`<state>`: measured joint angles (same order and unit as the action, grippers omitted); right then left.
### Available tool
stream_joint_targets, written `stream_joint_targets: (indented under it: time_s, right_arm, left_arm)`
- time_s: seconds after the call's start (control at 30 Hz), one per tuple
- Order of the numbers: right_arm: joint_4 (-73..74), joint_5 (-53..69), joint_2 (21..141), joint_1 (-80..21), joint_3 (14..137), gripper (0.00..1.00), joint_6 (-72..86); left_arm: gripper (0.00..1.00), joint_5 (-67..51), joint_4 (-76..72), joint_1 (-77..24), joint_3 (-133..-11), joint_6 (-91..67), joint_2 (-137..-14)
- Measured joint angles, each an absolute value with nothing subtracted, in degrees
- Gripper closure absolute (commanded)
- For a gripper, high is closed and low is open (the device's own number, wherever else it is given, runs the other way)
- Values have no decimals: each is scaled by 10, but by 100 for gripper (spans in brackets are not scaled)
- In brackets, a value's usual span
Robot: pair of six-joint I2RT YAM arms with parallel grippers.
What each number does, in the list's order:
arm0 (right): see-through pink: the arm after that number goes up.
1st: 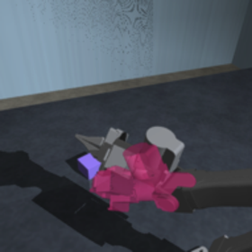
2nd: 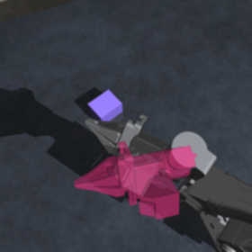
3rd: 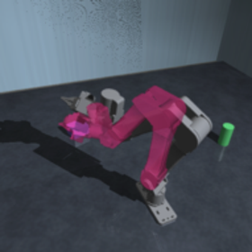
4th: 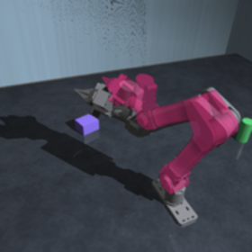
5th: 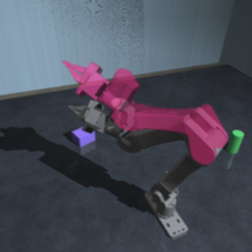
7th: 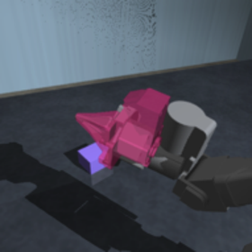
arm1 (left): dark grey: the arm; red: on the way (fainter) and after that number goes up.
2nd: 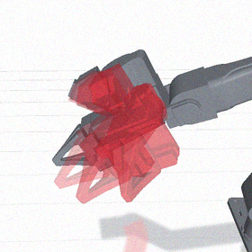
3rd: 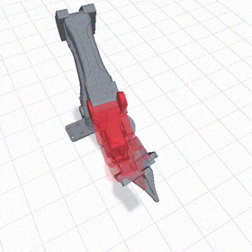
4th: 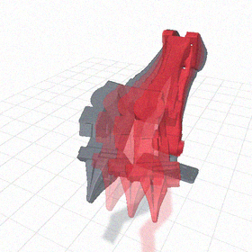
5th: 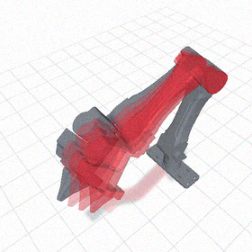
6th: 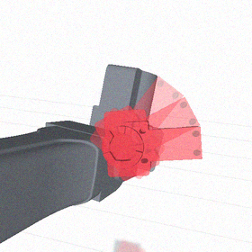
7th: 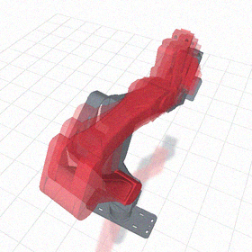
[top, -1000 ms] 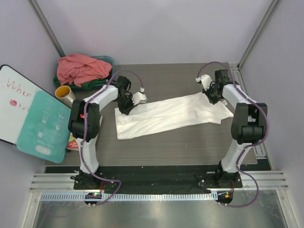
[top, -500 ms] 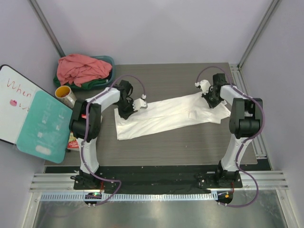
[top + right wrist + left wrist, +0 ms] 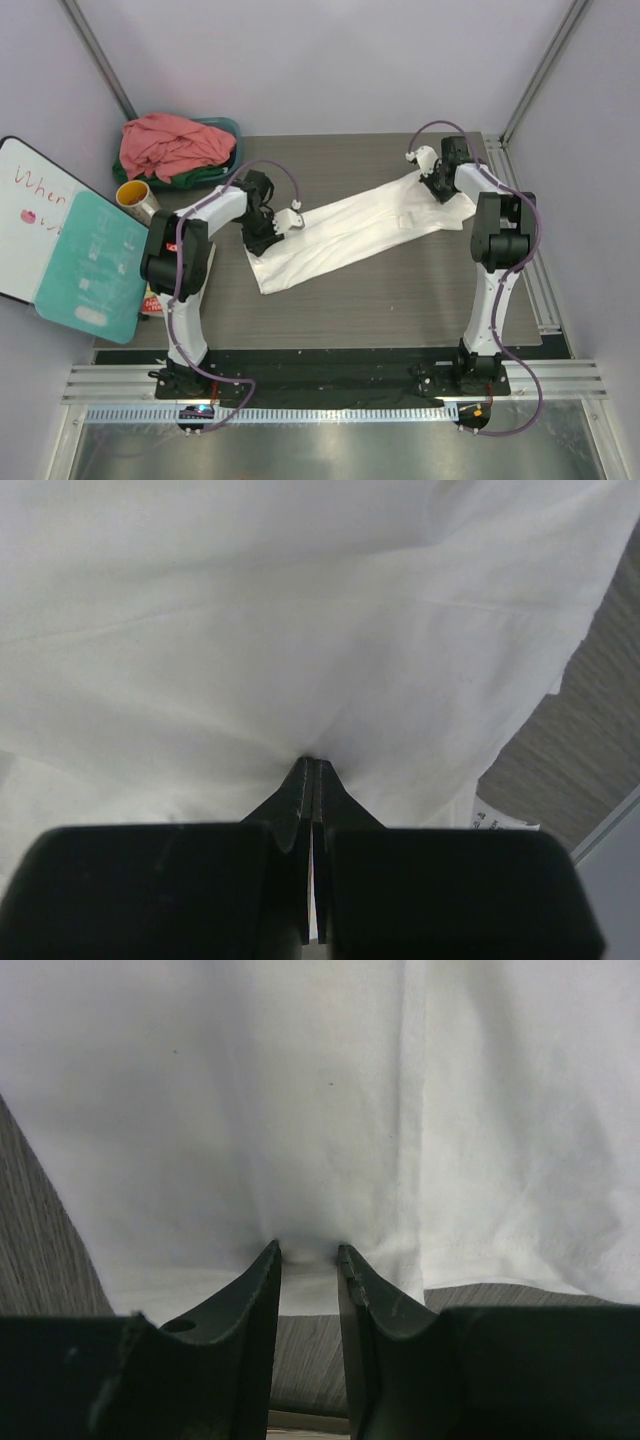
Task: Fold and stack the t-shirts
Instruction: Fold the tshirt
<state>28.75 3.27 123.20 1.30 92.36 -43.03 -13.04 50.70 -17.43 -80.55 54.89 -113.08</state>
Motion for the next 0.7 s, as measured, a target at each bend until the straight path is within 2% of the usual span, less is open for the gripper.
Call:
stream_joint_targets:
  time_s: [0.2, 0.3, 0.37, 0.43, 0.47, 0.5, 0.53, 0.57, 0.6, 0.63, 0.7]
  right_arm:
    - [265, 20, 1292, 2, 1006, 99, -430]
    - [250, 14, 1321, -1, 1045, 99, -430]
    - [239, 8, 1336, -3, 1064, 99, -429]
    - [229, 1, 1348, -10, 1079, 99, -429]
    - [225, -2, 1351, -12, 1083, 97, -429]
    - [220, -6, 1353, -15, 1084, 94, -428]
    - [215, -10, 1354, -17, 1084, 88, -426]
    - [212, -13, 1354, -19, 1084, 84, -423]
    - [209, -15, 1354, -22, 1084, 79, -418]
    - [204, -17, 1354, -23, 1081, 71, -414]
    - [178, -27, 1345, -27, 1061, 67, -406]
  left_arm:
    - [71, -149, 527, -179, -821, 540, -1136]
    - [68, -156, 530, -185, -822, 534, -1137]
    - [60, -159, 530, -190, -822, 529, -1137]
    - [59, -161, 529, -195, -821, 523, -1136]
    - [59, -162, 527, -197, -818, 518, -1134]
    - [54, -161, 521, -198, -811, 512, -1129]
    - [44, -161, 513, -199, -803, 503, -1120]
    - [41, -160, 504, -198, -793, 495, -1110]
    - [41, -157, 486, -197, -775, 477, -1091]
    - [41, -155, 477, -195, -764, 467, -1075]
    - [40, -147, 442, -192, -736, 434, -1031]
